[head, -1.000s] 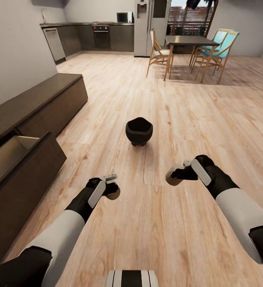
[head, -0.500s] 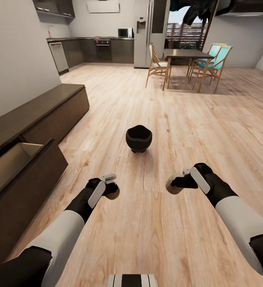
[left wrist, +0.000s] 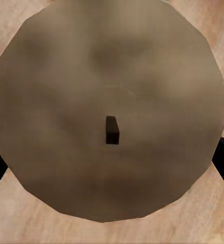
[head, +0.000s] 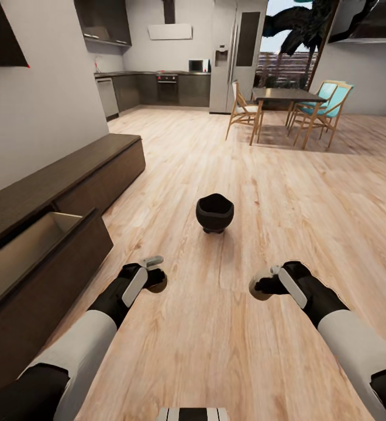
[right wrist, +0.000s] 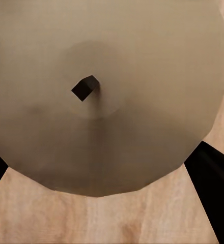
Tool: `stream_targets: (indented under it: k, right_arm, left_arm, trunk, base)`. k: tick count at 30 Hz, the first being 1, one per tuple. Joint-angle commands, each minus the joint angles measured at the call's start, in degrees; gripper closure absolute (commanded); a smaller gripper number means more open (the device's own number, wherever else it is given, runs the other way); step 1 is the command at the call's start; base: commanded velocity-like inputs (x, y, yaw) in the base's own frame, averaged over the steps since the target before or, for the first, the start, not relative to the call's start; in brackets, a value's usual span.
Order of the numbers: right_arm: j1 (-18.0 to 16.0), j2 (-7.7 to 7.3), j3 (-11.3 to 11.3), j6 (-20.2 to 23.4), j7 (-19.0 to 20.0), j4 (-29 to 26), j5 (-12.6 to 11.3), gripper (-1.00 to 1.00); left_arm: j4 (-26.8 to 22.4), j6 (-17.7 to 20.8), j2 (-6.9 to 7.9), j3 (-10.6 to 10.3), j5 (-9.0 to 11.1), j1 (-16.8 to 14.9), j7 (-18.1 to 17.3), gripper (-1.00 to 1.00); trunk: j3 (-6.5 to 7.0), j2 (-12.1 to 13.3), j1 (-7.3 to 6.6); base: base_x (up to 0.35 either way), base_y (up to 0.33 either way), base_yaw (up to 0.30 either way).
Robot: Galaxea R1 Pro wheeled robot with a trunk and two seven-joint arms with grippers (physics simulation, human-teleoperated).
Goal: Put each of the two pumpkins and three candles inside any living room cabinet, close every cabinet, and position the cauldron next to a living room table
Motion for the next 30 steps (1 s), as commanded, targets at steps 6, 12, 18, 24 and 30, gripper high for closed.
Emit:
stream_targets:
  k: [6,12,18,24,30]
  right_arm:
    - [3.13,-0.08,0.21,-2.74,-0.48,-0.1,0.37,1.0]
    - [3.5,-0.08,0.19,-2.81,-0.52,-0.1,0.37,1.0]
    - [3.57,-0.08,0.24,-2.82,-0.49,-0.1,0.38,1.0]
    - [3.61,-0.08,0.27,-2.82,-0.48,-0.1,0.39,1.0]
    - [3.61,-0.08,0.28,-2.82,-0.48,-0.1,0.39,1.0]
  left_arm:
    - [2.54,-1.37,0.39,-0.15,0.68,0.01,0.54,1.0]
    - [2.81,-1.3,0.43,-0.11,0.59,-0.01,0.79,1.0]
    - [2.9,-1.0,0.41,-0.4,0.57,0.02,0.89,1.0]
    - [3.22,-0.81,0.41,-0.57,0.62,0.01,0.61,1.0]
    - [4.1,-0.78,0.33,-0.72,0.63,0.0,0.64,1.0]
  trunk:
    - [0.83,0.06,-0.16]
    - [1.95,0.14,-0.32]
    - [3.26,0.22,-0.47]
    - [4.58,0.3,-0.63]
    - [5.42,1.55,-1.37]
  base:
    - [0.0,0.0,0.156]
    - [0.0,0.0,0.054]
    - [0.0,0.0,0.003]
    - [0.0,0.0,0.0]
    - [0.0,0.0,0.097]
